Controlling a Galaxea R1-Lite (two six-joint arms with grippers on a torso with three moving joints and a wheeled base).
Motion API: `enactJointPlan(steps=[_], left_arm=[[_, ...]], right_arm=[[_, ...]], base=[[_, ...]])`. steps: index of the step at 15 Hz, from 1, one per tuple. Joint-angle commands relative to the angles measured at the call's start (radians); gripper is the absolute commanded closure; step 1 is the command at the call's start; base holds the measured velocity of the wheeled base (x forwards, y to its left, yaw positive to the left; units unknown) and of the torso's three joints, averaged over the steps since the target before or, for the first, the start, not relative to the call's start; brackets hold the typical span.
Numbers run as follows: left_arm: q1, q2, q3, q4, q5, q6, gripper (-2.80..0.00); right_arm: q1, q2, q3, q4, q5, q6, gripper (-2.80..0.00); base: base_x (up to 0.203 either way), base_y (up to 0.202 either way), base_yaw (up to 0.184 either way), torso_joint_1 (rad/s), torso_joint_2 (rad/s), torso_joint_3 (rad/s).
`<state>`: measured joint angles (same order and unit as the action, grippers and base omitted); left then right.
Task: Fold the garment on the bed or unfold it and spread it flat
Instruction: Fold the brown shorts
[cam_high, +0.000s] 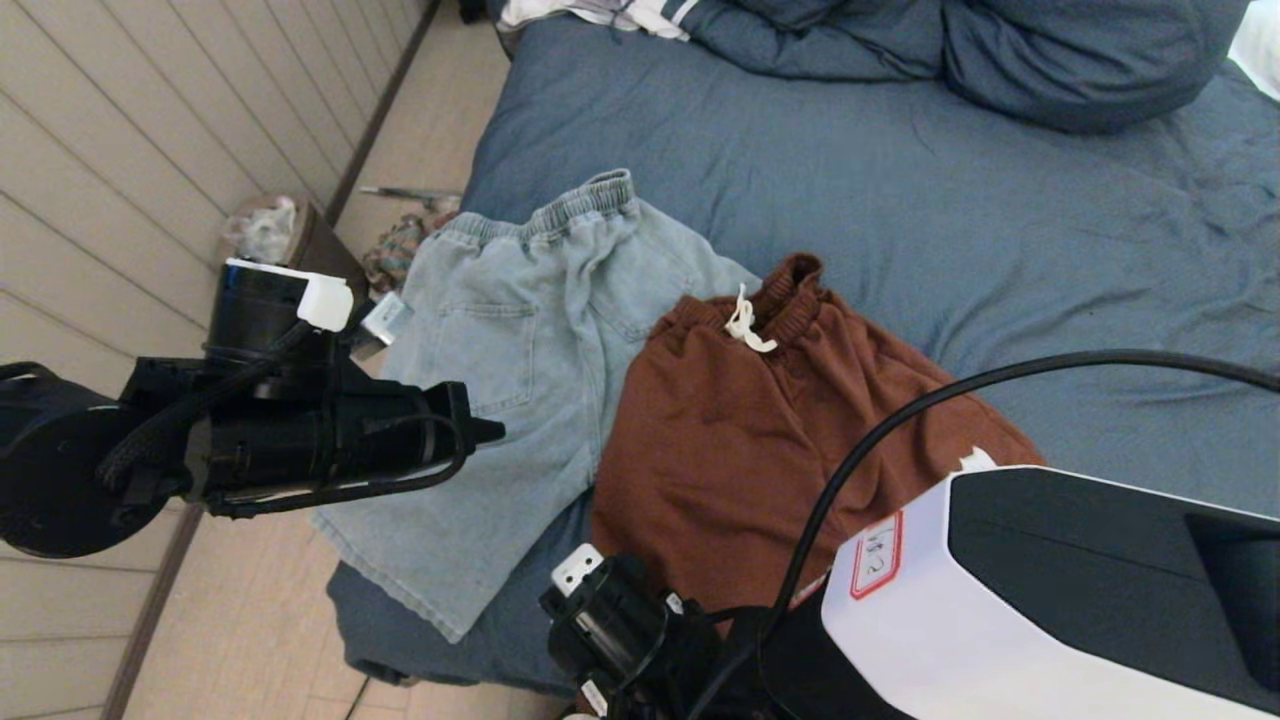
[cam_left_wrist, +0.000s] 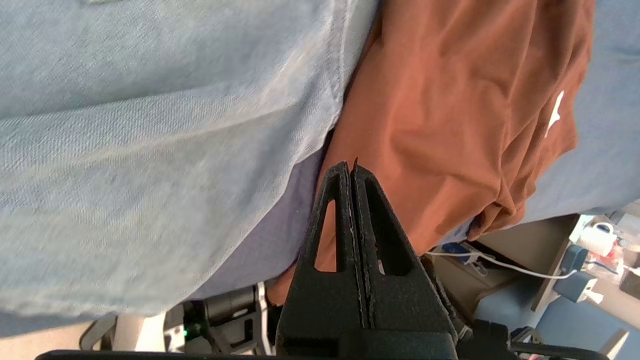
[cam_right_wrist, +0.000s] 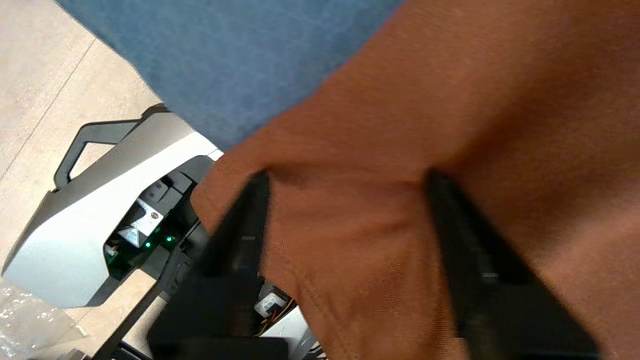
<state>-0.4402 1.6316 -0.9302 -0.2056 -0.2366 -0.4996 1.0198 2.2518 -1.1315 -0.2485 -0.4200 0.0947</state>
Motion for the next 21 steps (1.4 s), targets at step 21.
enactJointPlan(steps=[21], left_arm=[[-0.036,0.01,0.036,-0.035,-0.006,-0.002,0.0]], right_arm=[[-0.224,-0.713,0.508,-0.249,-0.094,0.008,0.0]], base=[[0.0,0.0,0.0,0.0,0.0,0.0]])
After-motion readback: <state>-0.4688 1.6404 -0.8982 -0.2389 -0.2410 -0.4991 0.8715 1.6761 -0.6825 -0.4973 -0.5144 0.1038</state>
